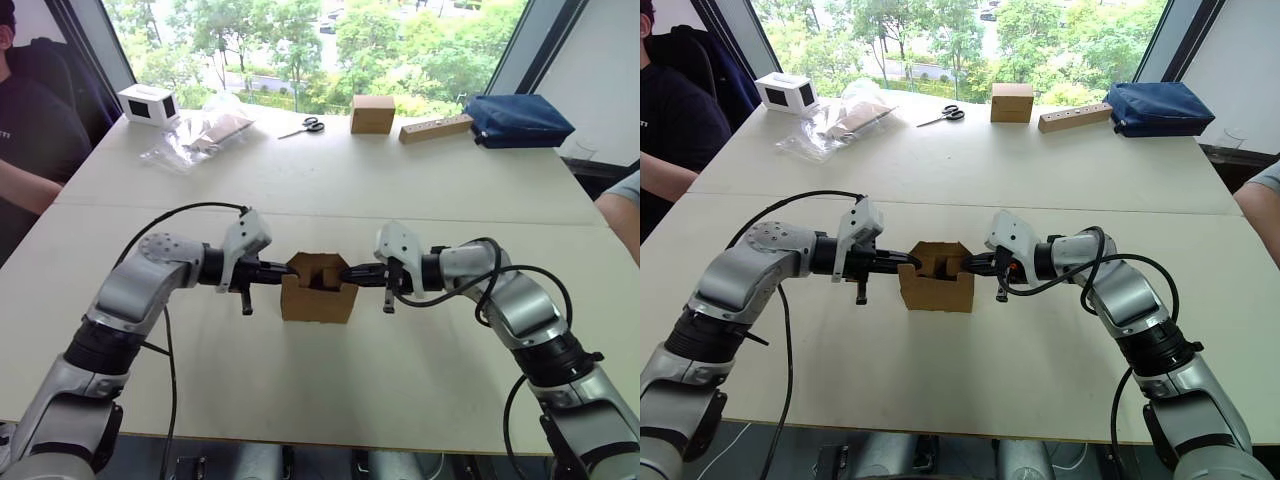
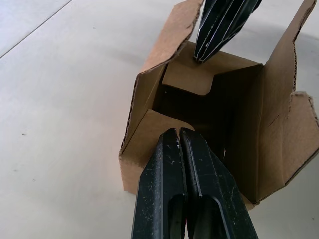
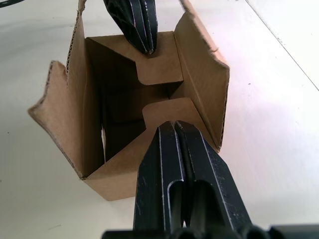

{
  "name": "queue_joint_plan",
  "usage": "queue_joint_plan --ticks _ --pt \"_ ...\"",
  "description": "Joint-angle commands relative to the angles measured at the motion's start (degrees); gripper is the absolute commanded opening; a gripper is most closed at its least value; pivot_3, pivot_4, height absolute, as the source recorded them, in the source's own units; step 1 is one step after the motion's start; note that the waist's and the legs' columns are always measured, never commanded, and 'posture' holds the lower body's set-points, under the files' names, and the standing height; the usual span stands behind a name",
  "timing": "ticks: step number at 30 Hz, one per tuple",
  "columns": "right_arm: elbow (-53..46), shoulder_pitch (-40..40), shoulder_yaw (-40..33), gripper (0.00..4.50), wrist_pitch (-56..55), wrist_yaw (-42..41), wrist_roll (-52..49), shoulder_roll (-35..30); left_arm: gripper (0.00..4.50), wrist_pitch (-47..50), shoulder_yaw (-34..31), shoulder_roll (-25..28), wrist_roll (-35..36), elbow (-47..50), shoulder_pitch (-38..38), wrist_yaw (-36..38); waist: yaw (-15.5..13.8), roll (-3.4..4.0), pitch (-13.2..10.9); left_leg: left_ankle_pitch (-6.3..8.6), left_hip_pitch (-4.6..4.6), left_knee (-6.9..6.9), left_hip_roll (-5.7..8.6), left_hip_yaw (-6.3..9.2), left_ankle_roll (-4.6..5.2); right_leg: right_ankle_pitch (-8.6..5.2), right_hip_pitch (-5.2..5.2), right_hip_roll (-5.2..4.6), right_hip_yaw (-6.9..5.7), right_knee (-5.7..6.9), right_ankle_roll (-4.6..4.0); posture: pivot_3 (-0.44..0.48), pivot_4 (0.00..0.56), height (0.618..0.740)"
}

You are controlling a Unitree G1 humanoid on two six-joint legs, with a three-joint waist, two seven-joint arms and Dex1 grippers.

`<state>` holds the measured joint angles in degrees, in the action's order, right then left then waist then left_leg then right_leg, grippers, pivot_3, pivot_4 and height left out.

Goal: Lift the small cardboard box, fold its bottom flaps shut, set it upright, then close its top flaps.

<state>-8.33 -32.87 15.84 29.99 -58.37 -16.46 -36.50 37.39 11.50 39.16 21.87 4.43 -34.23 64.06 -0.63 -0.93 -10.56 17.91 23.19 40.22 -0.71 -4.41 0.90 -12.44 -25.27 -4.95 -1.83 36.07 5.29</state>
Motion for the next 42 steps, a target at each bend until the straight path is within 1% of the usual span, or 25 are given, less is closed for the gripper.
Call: queue_joint_plan --ticks 1,4,9,13,16,17,19,21,23,25,28,31,35,37,39,42 --pt "-0.92 -1.22 -1.27 0.0 -0.47 0.01 0.03 0.46 0.05 1.43 -1.93 -0.5 1.59 -0.32 -0.76 -0.06 0.02 0.0 0.0 0.0 0.0 0.0 0.0 0.0 0.0 0.0 0.0 0.0 0.0 0.0 0.0 0.0 0.15 0.74" --pt "-2.04 -1.31 -4.44 0.0 0.73 0.29 -2.33 0.2 0.05 3.71 -5.06 -0.8 4.61 -0.39 -1.63 -0.21 0.05 0.0 0.0 0.0 0.01 0.0 -0.01 0.0 0.0 0.0 -0.01 0.0 0.0 0.0 0.0 0.0 0.15 0.74" --pt "-5.45 -0.64 -9.5 0.0 3.66 0.94 -6.27 -0.71 0.05 9.9 -11.98 -0.3 11.93 -0.93 -3.71 0.01 0.02 -0.01 -0.01 -0.01 0.05 0.0 -0.1 0.03 -0.02 0.0 -0.03 0.0 -0.02 0.0 0.0 0.0 0.15 0.74" --pt "-8.13 0.09 -12.57 0.0 5.94 2.07 -8.5 -1.39 0.05 11.77 -14.94 0.31 14.15 -2.35 -4.71 -0.57 0.08 0.0 -0.01 -0.02 0.03 0.0 -0.09 0.02 -0.03 0.0 -0.02 0.0 -0.02 -0.01 0.0 0.0 0.15 0.74" --pt "-13.65 1.14 -17.21 0.0 10.4 4.38 -12.72 -2.06 0.05 8.36 -15.65 0.3 11.36 -8.02 -5.43 -2.41 -0.04 0.0 0.0 -0.02 0.03 0.0 -0.08 0.02 -0.03 0.0 -0.02 0.0 -0.03 0.0 0.0 0.0 0.15 0.74" --pt "-17.58 1.59 -19.61 0.0 13.77 5.86 -16.21 -2.17 0.05 5.18 -14.15 0.05 8.57 -11.81 -5.66 -2.75 -0.06 0.0 0.0 -0.01 0.03 0.0 -0.05 0.02 -0.03 0.0 -0.02 -0.01 -0.03 0.0 0.0 0.0 0.15 0.74" --pt "-24.22 2.47 -21.57 0.0 18.68 7.95 -21.08 -2.61 0.05 0.32 -11.71 -0.97 4.8 -18.0 -6.25 -2.95 -0.05 0.0 0.0 -0.02 0.03 0.0 -0.06 0.02 -0.04 0.0 -0.02 -0.01 -0.03 0.0 0.0 0.0 0.15 0.74" --pt "-28.66 3.12 -20.75 0.0 21.36 9.45 -23.16 -3.28 0.05 -1.52 -10.97 -2.48 3.71 -22.33 -7.21 -2.49 -0.06 0.0 0.0 -0.02 0.03 -0.01 -0.02 0.02 -0.04 0.0 -0.02 0.0 -0.04 -0.01 0.0 0.0 0.15 0.74" --pt "-33.0 4.06 -15.9 0.0 21.07 9.83 -19.1 -7.06 0.05 -5.46 -10.19 -4.34 1.33 -27.73 -8.34 -2.77 -0.07 -0.01 0.0 0.0 0.04 -0.01 -0.02 0.02 0.01 0.0 -0.02 0.0 -0.06 -0.01 0.0 0.0 0.15 0.74" --pt "-35.82 3.51 -14.33 0.0 22.39 12.23 -19.63 -6.65 0.05 -8.1 -9.45 -5.69 -0.36 -31.87 -9.71 -2.23 -0.1 -0.06 0.02 0.08 0.05 0.0 0.02 0.01 0.14 0.0 -0.02 -0.03 -0.06 -0.01 0.0 0.0 0.15 0.74" --pt "-38.22 2.27 -10.88 0.0 23.36 14.27 -19.78 -6.03 0.05 -10.68 -6.98 -7.01 -2.92 -35.39 -11.02 0.55 -0.01 -0.08 0.03 0.08 0.06 0.0 0.03 0.01 0.14 0.0 -0.04 -0.02 -0.06 -0.02 0.0 0.0 0.15 0.74" --pt "-37.75 2.98 -6.52 0.0 22.17 15.64 -17.23 -5.28 0.05 -11.74 -4.57 -8.76 -4.28 -37.03 -11.66 3.83 -0.02 -0.09 0.04 0.08 0.06 0.0 0.03 0.0 0.13 0.0 -0.03 -0.01 -0.07 -0.02 0.0 0.0 0.15 0.74" --pt "-35.47 3.27 -1.83 0.0 19.08 15.94 -12.72 -5.34 0.05 -12.45 -3.6 -11.51 -5.27 -39.22 -13.16 5.21 -0.06 -0.09 0.04 0.08 0.07 0.0 0.04 0.0 0.15 0.0 -0.03 -0.02 -0.07 -0.03 0.0 0.0 0.15 0.74" --pt "-32.94 2.27 0.64 0.0 16.97 17.34 -8.77 -4.67 0.05 -12.81 -3.65 -12.5 -5.4 -39.48 -13.6 5.84 -0.01 -0.09 0.04 0.09 0.08 0.0 0.05 0.0 0.15 0.0 -0.03 -0.02 -0.07 -0.03 0.0 0.0 0.15 0.74" --pt "-31.4 1.64 1.66 0.0 15.9 18.31 -6.66 -3.96 0.05 -12.02 -4.1 -12.97 -5.1 -39.17 -14.01 6.15 0.03 -0.09 0.04 0.09 0.08 0.0 0.05 0.01 0.15 0.0 -0.03 -0.02 -0.07 -0.03 0.0 0.0 0.15 0.74" --pt "-30.32 1.32 2.42 0.0 15.08 18.74 -5.29 -2.63 0.05 -11.08 -3.55 -12.31 -4.97 -36.25 -13.44 8.37 0.12 -0.09 0.04 0.09 0.08 0.0 0.04 0.01 0.15 0.0 -0.05 -0.01 -0.07 -0.02 0.0 0.0 0.15 0.74"
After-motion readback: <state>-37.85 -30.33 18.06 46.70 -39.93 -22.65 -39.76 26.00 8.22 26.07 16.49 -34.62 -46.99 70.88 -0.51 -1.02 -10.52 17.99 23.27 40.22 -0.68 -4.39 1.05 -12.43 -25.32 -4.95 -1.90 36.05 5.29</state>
